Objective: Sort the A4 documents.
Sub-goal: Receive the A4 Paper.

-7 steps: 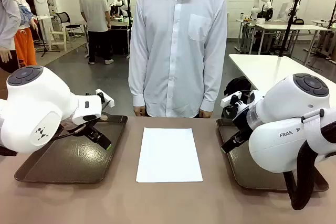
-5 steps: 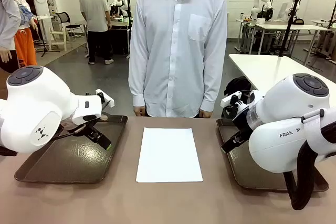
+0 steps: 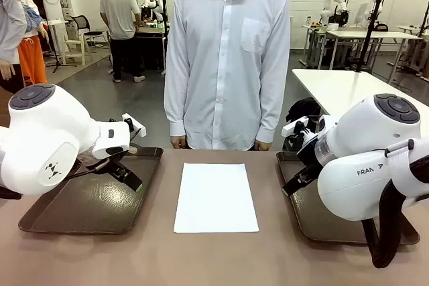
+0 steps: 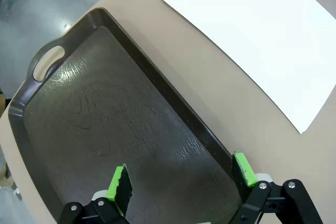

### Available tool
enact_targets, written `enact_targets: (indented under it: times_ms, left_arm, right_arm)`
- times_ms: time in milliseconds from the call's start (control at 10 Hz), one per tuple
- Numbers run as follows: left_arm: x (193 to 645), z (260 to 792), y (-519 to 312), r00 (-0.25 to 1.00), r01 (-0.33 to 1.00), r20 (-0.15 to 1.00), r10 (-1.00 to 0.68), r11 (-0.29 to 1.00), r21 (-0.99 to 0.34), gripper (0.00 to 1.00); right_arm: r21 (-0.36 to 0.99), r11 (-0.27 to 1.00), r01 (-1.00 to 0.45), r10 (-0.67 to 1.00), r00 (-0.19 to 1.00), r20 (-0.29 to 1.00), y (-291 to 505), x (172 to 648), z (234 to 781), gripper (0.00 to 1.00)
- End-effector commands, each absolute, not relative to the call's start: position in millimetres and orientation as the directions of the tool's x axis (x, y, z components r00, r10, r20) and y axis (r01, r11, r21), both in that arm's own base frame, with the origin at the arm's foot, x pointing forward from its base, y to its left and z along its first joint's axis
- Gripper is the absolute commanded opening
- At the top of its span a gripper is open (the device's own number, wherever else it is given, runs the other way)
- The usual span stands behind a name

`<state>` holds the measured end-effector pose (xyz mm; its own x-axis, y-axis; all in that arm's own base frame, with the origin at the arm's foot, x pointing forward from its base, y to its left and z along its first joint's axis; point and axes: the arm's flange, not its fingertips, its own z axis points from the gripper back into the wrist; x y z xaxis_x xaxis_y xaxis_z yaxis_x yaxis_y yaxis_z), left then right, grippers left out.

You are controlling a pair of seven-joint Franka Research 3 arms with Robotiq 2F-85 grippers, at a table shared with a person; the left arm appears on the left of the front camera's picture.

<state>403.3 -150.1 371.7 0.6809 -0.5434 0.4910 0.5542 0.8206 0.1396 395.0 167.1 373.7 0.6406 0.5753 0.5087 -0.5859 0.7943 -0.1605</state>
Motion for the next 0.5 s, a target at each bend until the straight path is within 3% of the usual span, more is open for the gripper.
enact_targets:
  times_ms: [0,400]
  left_arm:
    - [403.4,371.7,-149.9,0.681,0.554,0.491,-0.543,0.821,0.140,1.00]
    - [403.4,371.7,-149.9,0.681,0.554,0.491,-0.543,0.821,0.140,1.00]
  right_arm:
    - [-0.160,0.795,-0.586,0.575,0.641,0.509,166.9,395.1,373.7,1.00]
    - [-0.160,0.795,-0.586,0.575,0.641,0.509,166.9,395.1,373.7,1.00]
